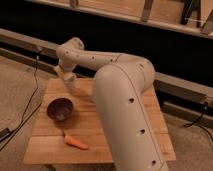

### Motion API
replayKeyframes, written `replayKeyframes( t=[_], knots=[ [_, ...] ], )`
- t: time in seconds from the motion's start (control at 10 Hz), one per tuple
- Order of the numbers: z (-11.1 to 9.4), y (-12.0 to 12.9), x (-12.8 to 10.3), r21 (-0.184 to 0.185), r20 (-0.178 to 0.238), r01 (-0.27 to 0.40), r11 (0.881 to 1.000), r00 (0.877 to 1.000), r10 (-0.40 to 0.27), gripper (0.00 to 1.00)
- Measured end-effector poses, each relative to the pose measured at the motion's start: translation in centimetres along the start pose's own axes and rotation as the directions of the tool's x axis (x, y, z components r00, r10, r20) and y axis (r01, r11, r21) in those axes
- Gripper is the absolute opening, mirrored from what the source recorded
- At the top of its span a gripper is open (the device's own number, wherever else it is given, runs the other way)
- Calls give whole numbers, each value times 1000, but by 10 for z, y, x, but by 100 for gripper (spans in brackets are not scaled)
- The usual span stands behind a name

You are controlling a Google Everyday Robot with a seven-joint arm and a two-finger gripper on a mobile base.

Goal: Place the white sponge in the ceramic cup

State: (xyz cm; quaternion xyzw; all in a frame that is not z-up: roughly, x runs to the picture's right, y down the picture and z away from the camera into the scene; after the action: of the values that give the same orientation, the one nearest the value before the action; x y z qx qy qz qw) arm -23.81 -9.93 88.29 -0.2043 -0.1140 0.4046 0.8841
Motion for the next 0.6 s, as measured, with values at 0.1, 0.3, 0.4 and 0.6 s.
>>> replayKeyframes(
  t=[0.1, 0.3, 0.4, 0.6],
  knots=[
    [2, -2, -1, -12, 20, 4, 1000, 1000, -4, 0],
    [8, -10, -2, -42, 74, -8, 999, 997, 11, 0],
    [11, -14, -3, -53, 96, -12, 999, 995, 17, 0],
    [18, -23, -1, -75, 139, -16, 997, 990, 26, 0]
  ],
)
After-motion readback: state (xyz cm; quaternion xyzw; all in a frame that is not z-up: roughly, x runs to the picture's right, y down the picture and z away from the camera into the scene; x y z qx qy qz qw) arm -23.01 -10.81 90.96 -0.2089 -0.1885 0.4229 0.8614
